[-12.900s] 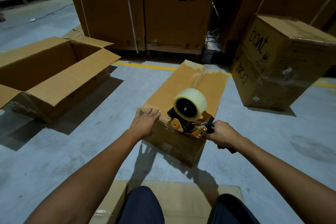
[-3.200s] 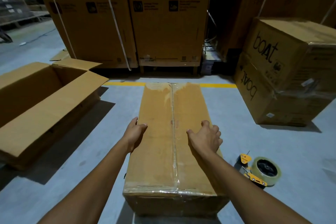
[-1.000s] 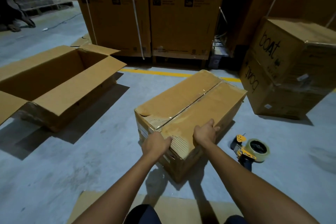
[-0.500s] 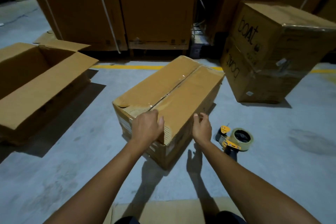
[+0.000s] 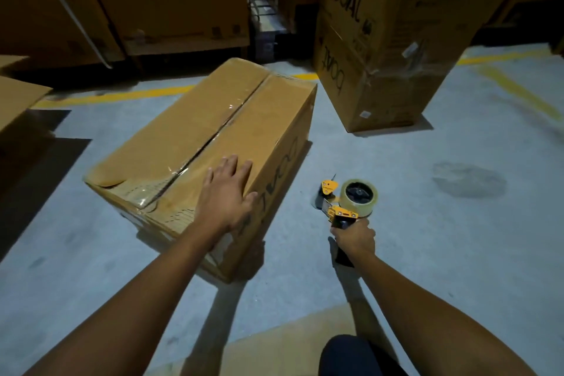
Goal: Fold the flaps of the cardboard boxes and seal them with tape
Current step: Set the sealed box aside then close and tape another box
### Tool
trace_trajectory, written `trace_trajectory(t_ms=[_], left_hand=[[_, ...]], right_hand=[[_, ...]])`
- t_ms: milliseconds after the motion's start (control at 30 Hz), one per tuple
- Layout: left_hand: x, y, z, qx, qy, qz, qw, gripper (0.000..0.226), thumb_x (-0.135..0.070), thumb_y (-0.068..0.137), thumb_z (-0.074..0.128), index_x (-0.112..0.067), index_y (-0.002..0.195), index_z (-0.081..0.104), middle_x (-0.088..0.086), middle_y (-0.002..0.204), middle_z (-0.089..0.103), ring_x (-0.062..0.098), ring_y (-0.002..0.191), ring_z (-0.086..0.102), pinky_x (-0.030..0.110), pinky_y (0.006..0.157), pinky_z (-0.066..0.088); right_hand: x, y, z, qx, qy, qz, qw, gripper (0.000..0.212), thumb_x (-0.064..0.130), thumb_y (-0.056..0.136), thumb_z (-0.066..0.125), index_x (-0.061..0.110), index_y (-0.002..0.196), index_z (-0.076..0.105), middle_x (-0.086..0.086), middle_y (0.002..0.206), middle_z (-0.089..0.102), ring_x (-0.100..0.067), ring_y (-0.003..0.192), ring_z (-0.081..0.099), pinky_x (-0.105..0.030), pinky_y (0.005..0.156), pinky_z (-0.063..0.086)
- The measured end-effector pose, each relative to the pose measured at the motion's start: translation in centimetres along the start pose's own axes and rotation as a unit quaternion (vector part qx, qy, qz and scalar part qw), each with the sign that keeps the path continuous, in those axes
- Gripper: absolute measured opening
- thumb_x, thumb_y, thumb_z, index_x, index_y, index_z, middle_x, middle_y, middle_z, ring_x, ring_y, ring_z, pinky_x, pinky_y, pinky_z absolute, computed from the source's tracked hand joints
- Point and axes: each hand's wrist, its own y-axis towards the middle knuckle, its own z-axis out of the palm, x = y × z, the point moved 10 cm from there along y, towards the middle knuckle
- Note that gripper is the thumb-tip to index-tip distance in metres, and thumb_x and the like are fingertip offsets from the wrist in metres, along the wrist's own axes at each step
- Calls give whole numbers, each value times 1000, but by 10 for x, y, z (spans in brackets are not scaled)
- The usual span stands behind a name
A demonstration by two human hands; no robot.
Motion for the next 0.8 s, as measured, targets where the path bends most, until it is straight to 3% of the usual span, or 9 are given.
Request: trace_trajectory(t_ms=[100, 167, 233, 300, 367, 467, 600, 700, 800], left_hand=[[-1, 0, 1, -2, -5, 2, 1000, 73, -45, 95, 54, -29, 158, 19, 6, 166, 12, 24, 153, 7, 48, 124, 5], [-1, -1, 1, -3, -6, 1, 1000, 74, -44, 96, 54, -29, 158, 18, 6, 166, 11, 23, 153, 6, 48, 124, 5], [-1, -1, -1, -5, -7, -2, 1000, 74, -44, 96, 54, -29, 159, 17, 5, 166, 10, 23, 153, 6, 48, 124, 5], [-2, -1, -1, -7, -6, -2, 1000, 74, -44, 96, 54, -30, 158, 18, 5, 166, 10, 23, 153, 6, 47, 124, 5], [-2, -2, -2, -6, -3, -4, 1000, 74, -44, 96, 54, -29, 158, 18, 5, 166, 11, 23, 153, 6, 46, 124, 4], [-3, -4, -6, -13, -10, -8, 1000, 72, -49, 96, 53, -29, 158, 22, 5, 166, 14, 22, 153, 9, 45, 124, 5], [-8, -8, -9, 14, 3, 5, 1000, 83, -75, 91, 31, -26, 157, 22, 6, 165, 15, 24, 153, 9, 49, 124, 7], [-6, -15, -14, 62, -54, 5, 997, 101, -89, 79, 9, -26, 156, 28, 5, 165, 19, 23, 152, 14, 49, 123, 12], [20, -25, -39, -1, -175, -37, 984, 67, -66, 96, 38, -20, 143, 50, 3, 146, 51, 21, 133, 47, 44, 109, 40]], right_hand=[[-14, 12, 14, 21, 28, 17, 999, 70, 39, 80, 82, 1, 126, 46, -21, 123, 59, -39, 113, 60, -43, 86, 50], [-17, 14, 24, 53, 48, 20, 997, 41, 28, 83, 78, 2, 107, 57, -18, 102, 65, -35, 91, 64, -39, 74, 52], [-19, 16, 33, 73, 127, 30, 989, 20, 12, 82, 74, -3, 89, 63, -19, 78, 70, -34, 68, 66, -47, 68, 60], [-22, 15, 37, 89, 204, 55, 973, 15, 6, 78, 72, -7, 82, 66, -20, 65, 69, -34, 55, 66, -52, 61, 62], [-15, 4, 35, 100, 263, 56, 958, 11, 2, 80, 71, -7, 78, 66, -19, 60, 66, -30, 48, 62, -41, 54, 57], [12, -25, 23, 107, 301, 25, 947, 9, 2, 80, 70, -4, 77, 65, -16, 57, 62, -26, 44, 58, -35, 52, 52], [64, -71, 8, 148, 352, -32, 924, 9, 0, 85, 67, -4, 78, 63, -15, 57, 58, -24, 46, 55, -32, 50, 49], [107, -111, -6, 174, 382, -87, 903, 24, 21, 89, 76, 0, 84, 66, -10, 55, 58, -23, 48, 56, -32, 52, 50], [148, -146, -15, 184, 339, -143, 912, 48, 57, 91, 65, 9, 93, 67, -9, 62, 66, -25, 55, 65, -39, 61, 59]])
